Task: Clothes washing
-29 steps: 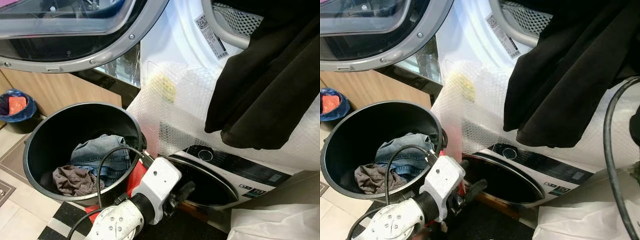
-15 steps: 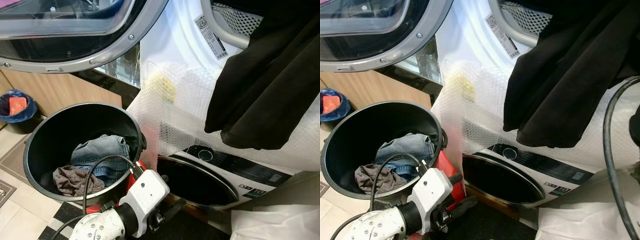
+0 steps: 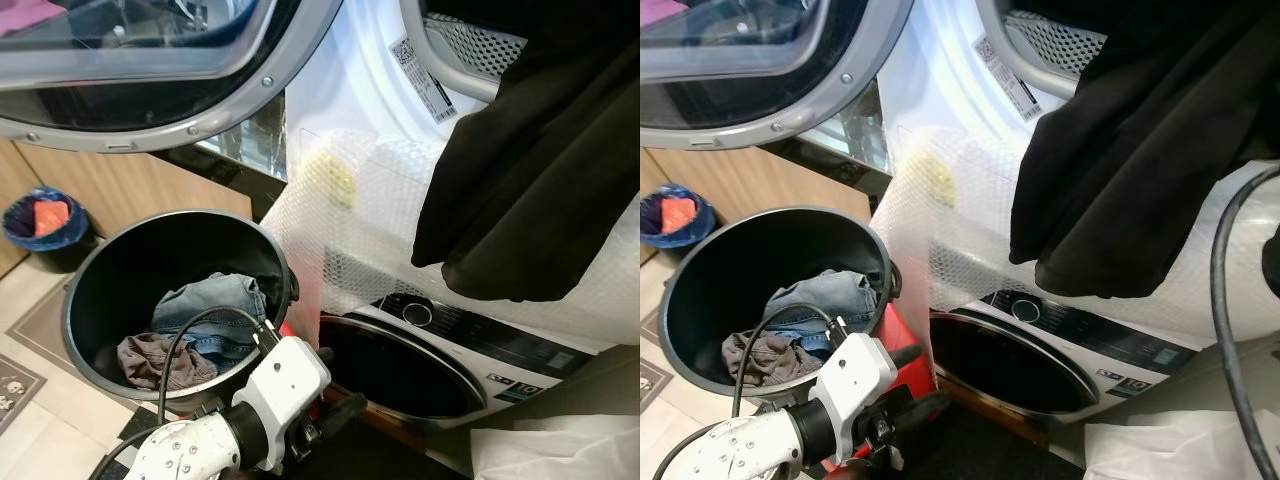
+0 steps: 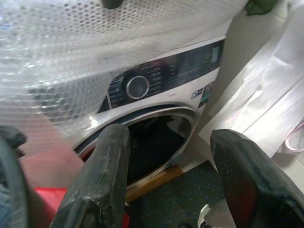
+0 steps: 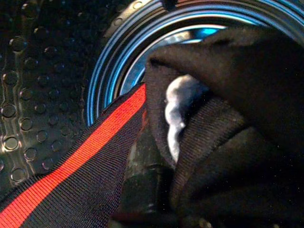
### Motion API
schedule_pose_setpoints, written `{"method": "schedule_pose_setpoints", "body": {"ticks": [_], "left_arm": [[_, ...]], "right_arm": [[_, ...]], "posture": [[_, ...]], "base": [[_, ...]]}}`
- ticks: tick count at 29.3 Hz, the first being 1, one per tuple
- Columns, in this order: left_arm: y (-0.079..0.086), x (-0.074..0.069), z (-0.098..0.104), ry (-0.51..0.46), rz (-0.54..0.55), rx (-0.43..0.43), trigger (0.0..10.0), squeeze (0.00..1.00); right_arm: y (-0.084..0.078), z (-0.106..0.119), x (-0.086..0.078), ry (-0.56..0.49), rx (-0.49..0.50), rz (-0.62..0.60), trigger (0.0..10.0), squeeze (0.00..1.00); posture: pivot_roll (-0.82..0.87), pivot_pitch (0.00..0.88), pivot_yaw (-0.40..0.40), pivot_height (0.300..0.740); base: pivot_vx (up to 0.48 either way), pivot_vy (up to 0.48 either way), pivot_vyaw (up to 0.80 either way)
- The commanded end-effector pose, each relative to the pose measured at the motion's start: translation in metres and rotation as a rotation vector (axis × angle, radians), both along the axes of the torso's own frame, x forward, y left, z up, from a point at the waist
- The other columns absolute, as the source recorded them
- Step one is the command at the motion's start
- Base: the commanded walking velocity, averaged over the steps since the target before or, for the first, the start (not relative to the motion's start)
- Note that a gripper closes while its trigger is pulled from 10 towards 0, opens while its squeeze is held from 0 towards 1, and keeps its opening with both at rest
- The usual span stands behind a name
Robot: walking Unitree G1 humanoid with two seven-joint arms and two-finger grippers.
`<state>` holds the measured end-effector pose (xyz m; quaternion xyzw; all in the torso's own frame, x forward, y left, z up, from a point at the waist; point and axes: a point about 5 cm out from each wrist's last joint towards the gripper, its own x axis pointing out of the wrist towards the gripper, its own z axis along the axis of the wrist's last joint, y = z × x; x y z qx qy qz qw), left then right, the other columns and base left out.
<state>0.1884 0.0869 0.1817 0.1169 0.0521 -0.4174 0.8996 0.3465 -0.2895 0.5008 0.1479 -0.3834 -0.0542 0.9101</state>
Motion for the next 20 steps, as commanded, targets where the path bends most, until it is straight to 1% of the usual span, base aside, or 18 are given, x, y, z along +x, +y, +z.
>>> {"method": "schedule_pose_setpoints", "body": {"ticks": [1,7,10,20], "left_arm": [[-0.001,0.001,0.0,0.009,-0.023,-0.025,10.0,0.0],[0.002,0.008,-0.004,0.015,-0.023,-0.03,10.0,0.0],[0.002,0.011,-0.004,0.016,-0.026,-0.036,10.0,0.0],[0.002,0.014,-0.007,0.018,-0.036,-0.047,10.0,0.0]], "right_arm": [[-0.014,0.006,-0.012,-0.052,0.022,-0.037,10.0,0.0],[-0.021,-0.001,-0.011,-0.05,0.038,-0.04,10.0,0.0],[-0.028,-0.001,-0.015,-0.06,0.045,-0.054,10.0,0.0],[-0.027,0.003,-0.019,-0.085,0.024,-0.038,10.0,0.0]], "posture": [[0.09,0.122,-0.072,0.74],[0.09,0.088,-0.061,0.74],[0.09,0.071,-0.055,0.74],[0.08,0.053,-0.055,0.74]], "base": [[0.0,0.0,0.0],[0.0,0.0,0.0],[0.0,0.0,0.0],[0.0,0.0,0.0]]}}
